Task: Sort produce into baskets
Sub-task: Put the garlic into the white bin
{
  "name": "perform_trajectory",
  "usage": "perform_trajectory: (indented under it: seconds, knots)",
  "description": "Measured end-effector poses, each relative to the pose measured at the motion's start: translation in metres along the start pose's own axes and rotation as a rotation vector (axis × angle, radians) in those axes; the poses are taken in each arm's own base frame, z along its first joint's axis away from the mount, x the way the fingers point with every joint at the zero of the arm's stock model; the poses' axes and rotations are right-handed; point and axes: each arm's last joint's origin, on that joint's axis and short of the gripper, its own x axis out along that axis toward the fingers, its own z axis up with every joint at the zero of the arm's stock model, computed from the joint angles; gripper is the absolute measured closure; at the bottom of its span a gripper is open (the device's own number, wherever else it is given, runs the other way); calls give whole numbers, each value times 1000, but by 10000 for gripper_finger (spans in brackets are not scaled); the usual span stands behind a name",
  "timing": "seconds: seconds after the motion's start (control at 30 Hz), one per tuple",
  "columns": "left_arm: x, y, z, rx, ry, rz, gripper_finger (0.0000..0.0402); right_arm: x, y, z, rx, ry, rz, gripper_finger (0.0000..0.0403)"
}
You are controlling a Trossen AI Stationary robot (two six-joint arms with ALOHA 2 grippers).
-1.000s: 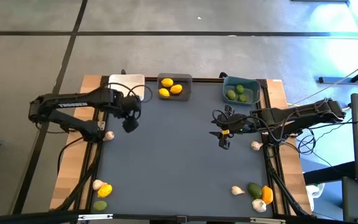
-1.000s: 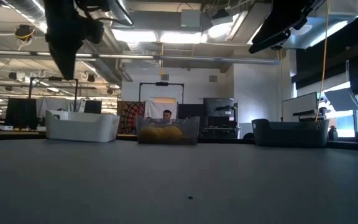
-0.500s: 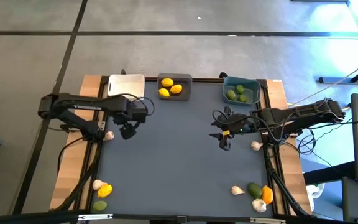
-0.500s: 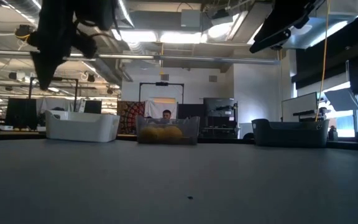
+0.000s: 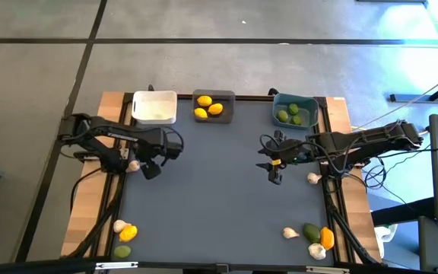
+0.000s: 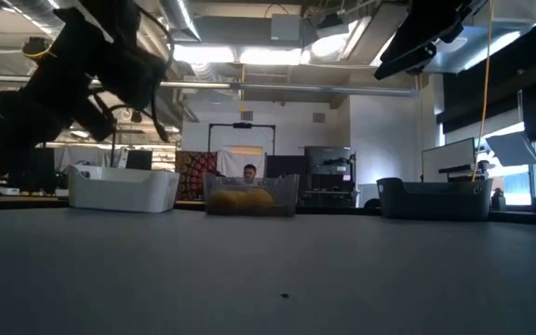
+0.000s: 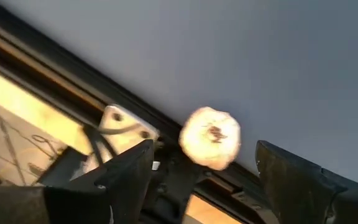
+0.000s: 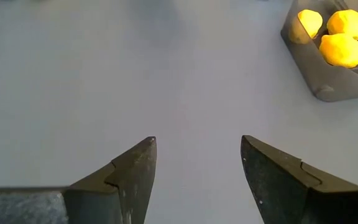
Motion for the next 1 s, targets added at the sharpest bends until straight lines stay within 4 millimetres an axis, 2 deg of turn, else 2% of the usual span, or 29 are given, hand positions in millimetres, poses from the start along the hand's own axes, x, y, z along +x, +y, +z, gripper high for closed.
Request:
perform_trajectory:
  seconds: [0.37, 1.0]
  knots:
    - [25, -10, 11, 54, 173, 56, 125, 0, 0, 0, 1, -3, 1, 171]
    - [41, -18, 22, 142, 282, 107, 125, 0, 0, 0, -1, 2, 0, 171]
